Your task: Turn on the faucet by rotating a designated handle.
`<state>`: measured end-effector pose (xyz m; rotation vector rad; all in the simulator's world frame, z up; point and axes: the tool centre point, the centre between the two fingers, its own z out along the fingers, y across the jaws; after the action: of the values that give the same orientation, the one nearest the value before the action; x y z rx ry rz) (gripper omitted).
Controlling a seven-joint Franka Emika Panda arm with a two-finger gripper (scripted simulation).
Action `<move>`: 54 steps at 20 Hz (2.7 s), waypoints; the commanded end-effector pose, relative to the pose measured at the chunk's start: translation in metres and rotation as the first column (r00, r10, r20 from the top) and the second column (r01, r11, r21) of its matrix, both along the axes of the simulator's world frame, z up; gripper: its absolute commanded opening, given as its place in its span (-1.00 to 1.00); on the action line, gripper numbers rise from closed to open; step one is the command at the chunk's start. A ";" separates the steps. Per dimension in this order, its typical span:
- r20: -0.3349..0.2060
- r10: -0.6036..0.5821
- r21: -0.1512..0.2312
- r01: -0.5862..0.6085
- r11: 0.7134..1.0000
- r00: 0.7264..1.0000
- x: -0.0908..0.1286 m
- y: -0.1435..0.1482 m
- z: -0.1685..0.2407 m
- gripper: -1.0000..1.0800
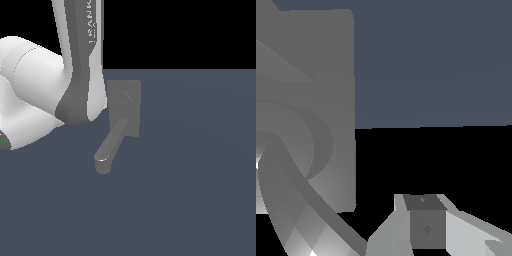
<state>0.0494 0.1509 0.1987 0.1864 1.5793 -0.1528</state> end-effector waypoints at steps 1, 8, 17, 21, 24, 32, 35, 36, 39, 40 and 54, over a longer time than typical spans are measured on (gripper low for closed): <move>0.013 0.002 -0.001 -0.002 1.000 1.000 0.000 -0.002 0.016 -1.00; 0.017 0.004 0.000 -0.004 1.000 1.000 -0.001 -0.009 0.044 -1.00; 0.004 0.001 -0.001 -0.001 1.000 1.000 -0.006 -0.024 0.050 -1.00; 0.007 0.002 -0.001 -0.002 1.000 1.000 -0.008 -0.034 0.060 -1.00; 0.010 0.002 0.000 -0.002 1.000 1.000 -0.009 -0.041 0.068 -1.00; 0.017 0.004 0.000 -0.004 1.000 1.000 -0.012 -0.060 0.089 -1.00; -0.012 0.004 -0.001 -0.004 1.000 1.000 -0.018 -0.059 0.073 -1.00; -0.011 0.004 -0.001 -0.004 1.000 1.000 -0.018 -0.062 0.075 -1.00; -0.006 0.004 -0.001 -0.004 1.000 1.000 -0.019 -0.072 0.079 -1.00; -0.005 0.004 -0.001 -0.004 1.000 1.000 -0.020 -0.075 0.081 -1.00; 0.016 0.004 0.000 -0.004 1.000 1.000 -0.026 -0.124 0.103 -1.00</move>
<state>0.0153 0.0486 0.2798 0.1594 1.6090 -0.1255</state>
